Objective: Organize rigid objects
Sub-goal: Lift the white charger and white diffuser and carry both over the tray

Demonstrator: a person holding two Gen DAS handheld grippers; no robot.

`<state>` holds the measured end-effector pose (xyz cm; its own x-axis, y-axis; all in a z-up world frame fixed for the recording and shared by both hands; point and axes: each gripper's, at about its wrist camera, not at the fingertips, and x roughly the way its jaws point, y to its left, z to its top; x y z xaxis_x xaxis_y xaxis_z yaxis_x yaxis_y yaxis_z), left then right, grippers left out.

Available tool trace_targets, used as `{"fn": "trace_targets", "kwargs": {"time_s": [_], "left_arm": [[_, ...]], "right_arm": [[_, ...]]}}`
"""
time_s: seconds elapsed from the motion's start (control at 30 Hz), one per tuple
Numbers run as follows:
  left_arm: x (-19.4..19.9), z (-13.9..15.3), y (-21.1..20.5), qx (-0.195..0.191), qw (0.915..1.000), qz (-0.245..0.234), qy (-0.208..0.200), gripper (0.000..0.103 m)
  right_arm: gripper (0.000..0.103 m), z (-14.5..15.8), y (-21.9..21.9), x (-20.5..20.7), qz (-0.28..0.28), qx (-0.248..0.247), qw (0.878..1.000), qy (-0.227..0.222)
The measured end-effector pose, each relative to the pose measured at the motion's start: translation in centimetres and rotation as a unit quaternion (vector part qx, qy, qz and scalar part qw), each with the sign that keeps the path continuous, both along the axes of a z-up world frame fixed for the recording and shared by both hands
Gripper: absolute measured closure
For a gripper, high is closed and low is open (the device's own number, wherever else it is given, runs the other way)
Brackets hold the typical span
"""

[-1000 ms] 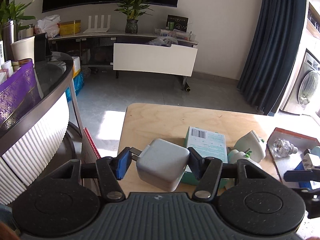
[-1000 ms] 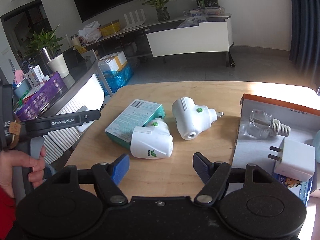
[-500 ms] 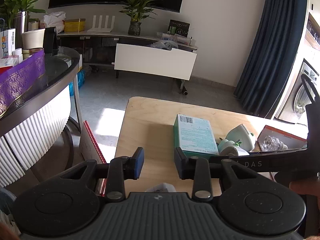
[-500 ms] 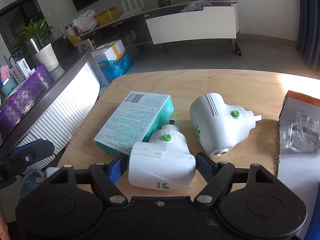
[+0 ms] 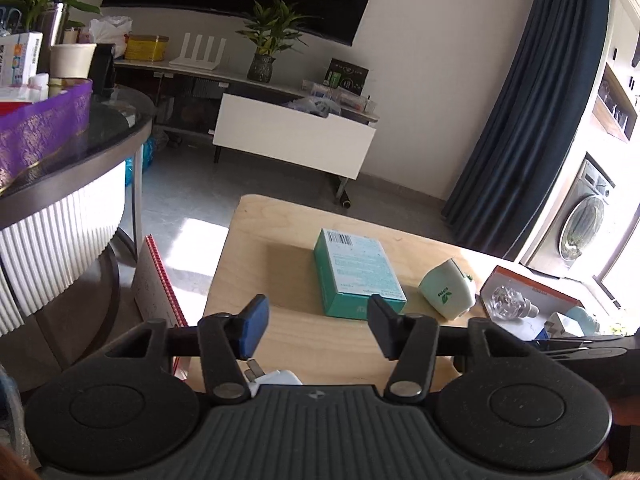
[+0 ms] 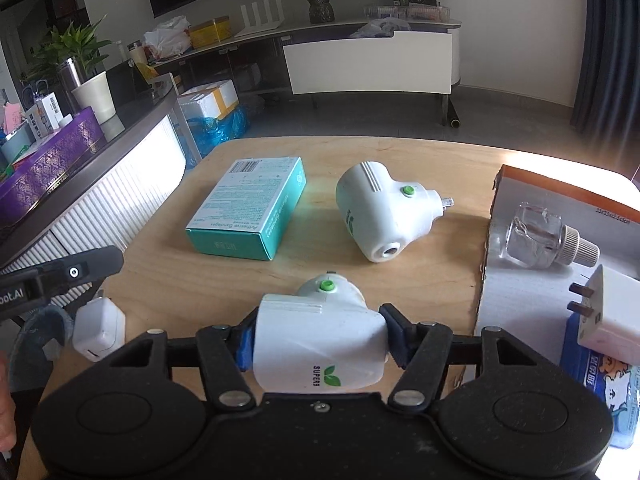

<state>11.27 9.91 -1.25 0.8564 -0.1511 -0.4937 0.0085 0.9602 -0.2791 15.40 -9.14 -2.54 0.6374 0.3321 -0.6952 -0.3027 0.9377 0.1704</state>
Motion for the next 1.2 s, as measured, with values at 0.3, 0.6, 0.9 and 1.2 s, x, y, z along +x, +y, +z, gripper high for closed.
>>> {"fn": "trace_targets", "kwargs": {"time_s": [0.3,0.6,0.9,1.2], "left_arm": [[-1.2,-2.6,-2.9,0.124,0.9908,0.021,0.05,0.009],[-1.5,-4.1,-3.3,0.114,0.9922,-0.003,0.05,0.051],[-3.8,-0.3,-5.9,0.091,0.9958,-0.01,0.012,0.051],[-5.7,3.3,-9.0,0.087,0.9962,-0.007,-0.002,0.051]], "right_arm": [[0.03,1.5,-1.6,-4.0,0.007,0.031,0.999,-0.002],[0.03,3.1,-1.8,-6.3,0.002,0.043,0.999,-0.016],[0.03,5.3,-2.6,-8.8,-0.001,0.039,0.998,-0.049],[0.03,7.1,-4.3,-11.7,-0.017,0.035,0.996,-0.083]]}}
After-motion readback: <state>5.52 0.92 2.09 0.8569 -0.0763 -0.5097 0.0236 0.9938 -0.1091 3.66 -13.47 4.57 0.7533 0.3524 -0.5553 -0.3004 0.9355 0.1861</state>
